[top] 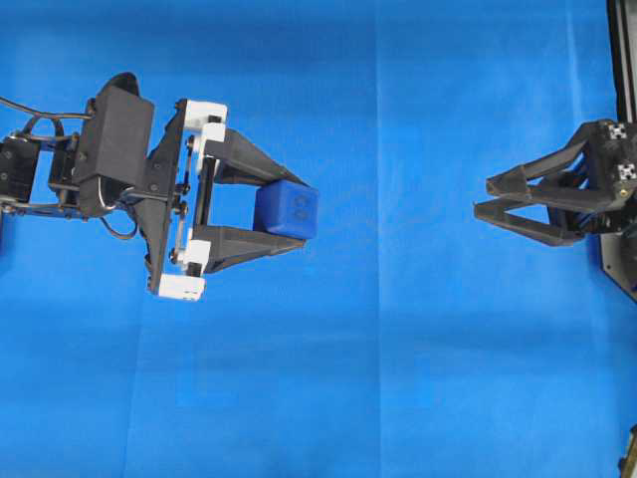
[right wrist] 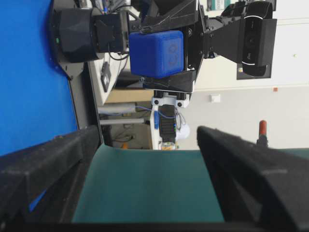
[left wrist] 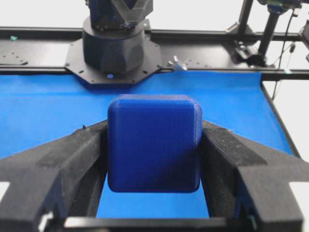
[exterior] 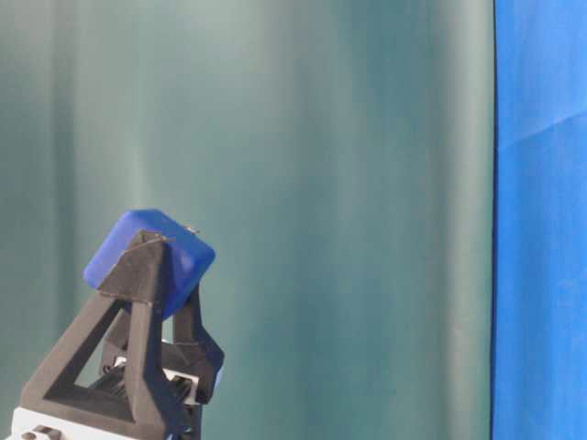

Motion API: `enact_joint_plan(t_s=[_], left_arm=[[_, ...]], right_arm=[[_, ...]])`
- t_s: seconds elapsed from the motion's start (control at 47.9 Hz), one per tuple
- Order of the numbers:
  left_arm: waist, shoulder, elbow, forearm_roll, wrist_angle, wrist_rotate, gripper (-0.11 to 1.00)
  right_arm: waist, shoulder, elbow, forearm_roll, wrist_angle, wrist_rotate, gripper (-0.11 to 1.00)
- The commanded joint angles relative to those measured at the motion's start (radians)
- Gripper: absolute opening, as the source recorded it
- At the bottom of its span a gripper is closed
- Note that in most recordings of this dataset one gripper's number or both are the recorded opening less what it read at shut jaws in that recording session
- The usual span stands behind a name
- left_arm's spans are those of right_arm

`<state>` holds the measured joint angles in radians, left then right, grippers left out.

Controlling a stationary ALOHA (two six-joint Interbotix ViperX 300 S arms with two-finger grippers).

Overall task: Handover the blue block to the right arm after grasping it with the left arm, then place it in the designated position.
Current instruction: 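Move the open right gripper toward the cube held by the left gripper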

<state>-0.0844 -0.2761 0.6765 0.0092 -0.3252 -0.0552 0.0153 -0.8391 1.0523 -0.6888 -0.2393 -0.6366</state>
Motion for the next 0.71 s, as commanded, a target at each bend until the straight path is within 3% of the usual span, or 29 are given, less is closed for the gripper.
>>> enact_joint_plan(t_s=[0.0,0.376,0.689], left_arm=[[0.003,-0.021,-0.014,-0.002,-0.009,-0.002,0.49],[0.003,-0.02,-0.014,-0.002,-0.009,-0.003,0.49],[0.003,-0.021,-0.012,-0.002,-0.009,-0.006,0.49]], right_arm=[[0.0,0.003,-0.031,0.0,-0.009,0.002,0.95],[0.002,0.02,-0.04,0.002,-0.009,0.002,0.95],[0.002,0.152,-0.123,0.0,-0.032,0.002,0.95]])
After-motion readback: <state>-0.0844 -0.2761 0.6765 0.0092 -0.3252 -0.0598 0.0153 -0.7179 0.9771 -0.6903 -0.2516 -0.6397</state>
